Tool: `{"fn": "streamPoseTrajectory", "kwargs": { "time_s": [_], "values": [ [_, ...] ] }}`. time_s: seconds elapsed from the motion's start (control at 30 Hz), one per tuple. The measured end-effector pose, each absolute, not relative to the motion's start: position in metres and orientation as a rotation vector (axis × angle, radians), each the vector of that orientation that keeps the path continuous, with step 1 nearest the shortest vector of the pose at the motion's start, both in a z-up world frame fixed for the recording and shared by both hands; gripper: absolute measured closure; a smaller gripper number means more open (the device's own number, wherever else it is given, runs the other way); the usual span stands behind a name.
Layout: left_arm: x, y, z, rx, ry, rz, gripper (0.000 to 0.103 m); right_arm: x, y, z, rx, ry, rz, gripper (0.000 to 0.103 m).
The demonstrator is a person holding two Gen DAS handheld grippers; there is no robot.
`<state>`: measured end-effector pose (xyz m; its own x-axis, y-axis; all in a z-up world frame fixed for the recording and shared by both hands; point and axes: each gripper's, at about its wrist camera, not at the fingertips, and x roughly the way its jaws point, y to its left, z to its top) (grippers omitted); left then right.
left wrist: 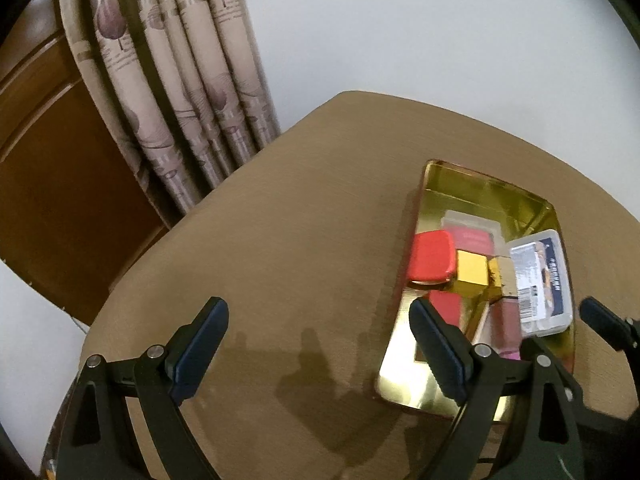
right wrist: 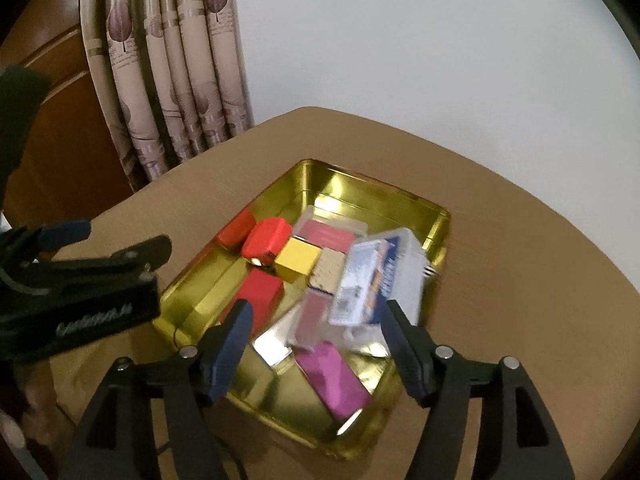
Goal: Organize rigid objects
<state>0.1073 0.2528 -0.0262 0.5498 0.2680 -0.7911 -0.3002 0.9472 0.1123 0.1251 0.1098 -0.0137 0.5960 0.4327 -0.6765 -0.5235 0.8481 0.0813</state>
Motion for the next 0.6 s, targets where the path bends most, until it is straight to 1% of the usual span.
{"fn": "streamPoseTrajectory", "kwargs": {
  "time_s": [0.6],
  "values": [
    [0.101,0.222,-0.026,-0.016,0.938,0.235,0.013,0.102,0.089,-0.024,-0.092,0.792,0.48,0.034]
  ]
}}
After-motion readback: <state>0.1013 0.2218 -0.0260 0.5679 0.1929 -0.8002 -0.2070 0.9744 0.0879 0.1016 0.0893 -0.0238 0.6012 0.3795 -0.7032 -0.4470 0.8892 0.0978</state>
